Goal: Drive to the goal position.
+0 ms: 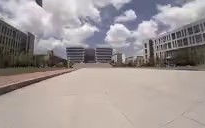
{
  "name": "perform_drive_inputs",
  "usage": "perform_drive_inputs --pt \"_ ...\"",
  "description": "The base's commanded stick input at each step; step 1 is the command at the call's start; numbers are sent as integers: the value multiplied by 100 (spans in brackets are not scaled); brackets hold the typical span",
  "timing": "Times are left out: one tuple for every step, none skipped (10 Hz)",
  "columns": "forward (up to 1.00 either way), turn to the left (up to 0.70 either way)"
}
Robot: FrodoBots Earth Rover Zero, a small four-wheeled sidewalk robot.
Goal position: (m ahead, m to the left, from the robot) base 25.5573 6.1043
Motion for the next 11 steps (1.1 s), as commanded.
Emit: perform_drive_inputs --pt "70 0" --pt "70 0" --pt "70 0" --pt "70 0" --pt "70 0" --pt "70 0" --pt "70 18" --pt "70 35" --pt "70 35" --pt "70 29" --pt "70 0"
